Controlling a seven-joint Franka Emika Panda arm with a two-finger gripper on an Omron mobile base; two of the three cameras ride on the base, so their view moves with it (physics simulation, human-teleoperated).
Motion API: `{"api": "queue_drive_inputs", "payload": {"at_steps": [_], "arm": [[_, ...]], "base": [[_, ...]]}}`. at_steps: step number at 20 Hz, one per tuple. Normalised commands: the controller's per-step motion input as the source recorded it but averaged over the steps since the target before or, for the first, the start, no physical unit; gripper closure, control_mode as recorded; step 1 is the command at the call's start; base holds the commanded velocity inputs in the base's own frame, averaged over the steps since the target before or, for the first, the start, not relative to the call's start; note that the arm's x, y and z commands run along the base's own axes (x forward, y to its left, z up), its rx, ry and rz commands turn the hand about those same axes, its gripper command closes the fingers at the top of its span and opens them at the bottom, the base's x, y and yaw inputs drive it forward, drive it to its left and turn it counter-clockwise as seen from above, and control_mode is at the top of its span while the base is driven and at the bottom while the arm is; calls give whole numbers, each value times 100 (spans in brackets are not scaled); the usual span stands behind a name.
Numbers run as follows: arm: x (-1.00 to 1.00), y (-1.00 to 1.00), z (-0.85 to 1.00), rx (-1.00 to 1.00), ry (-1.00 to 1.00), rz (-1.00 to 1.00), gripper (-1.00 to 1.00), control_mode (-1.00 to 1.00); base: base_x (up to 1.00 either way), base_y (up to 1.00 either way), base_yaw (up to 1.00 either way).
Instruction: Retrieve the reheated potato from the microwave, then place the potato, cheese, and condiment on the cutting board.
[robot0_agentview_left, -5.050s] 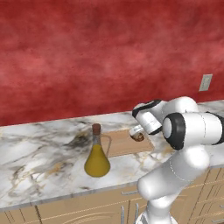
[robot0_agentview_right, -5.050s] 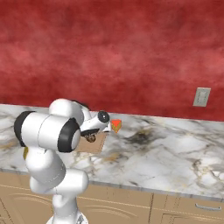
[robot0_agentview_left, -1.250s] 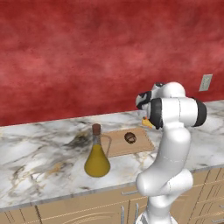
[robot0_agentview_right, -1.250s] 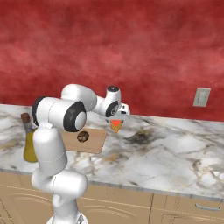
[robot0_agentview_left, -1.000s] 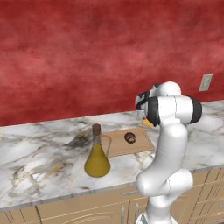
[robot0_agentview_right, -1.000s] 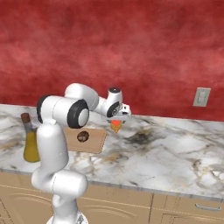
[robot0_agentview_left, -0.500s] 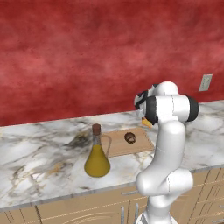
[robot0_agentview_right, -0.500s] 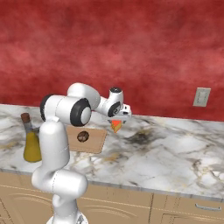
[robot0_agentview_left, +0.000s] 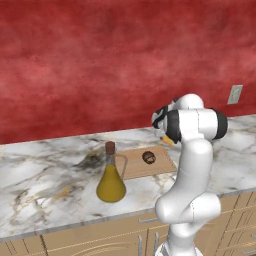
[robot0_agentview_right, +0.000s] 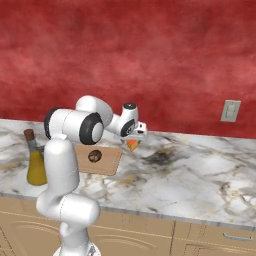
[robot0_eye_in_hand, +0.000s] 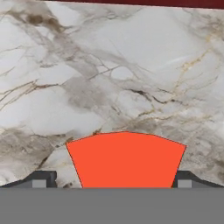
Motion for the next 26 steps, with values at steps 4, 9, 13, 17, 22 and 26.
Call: {"api": "queue_drive_inputs", "payload": {"at_steps": [4,9,13,17,22,26], "arm": [[13,3,-18,0,-7,0,100,-100],[9,0,-16,-1,-8,0,100,-100],[-4,0,-2,0,-7,0,100,-100],[-22,4,24,3,-7,0,100,-100],[-29,13,40,10,0,0,100,-100],[-37,20,29,9,-1,0,100,-100]], "base": [[0,0,0],[0,0,0],[0,0,0],[0,0,0],[0,0,0],[0,0,0]]}}
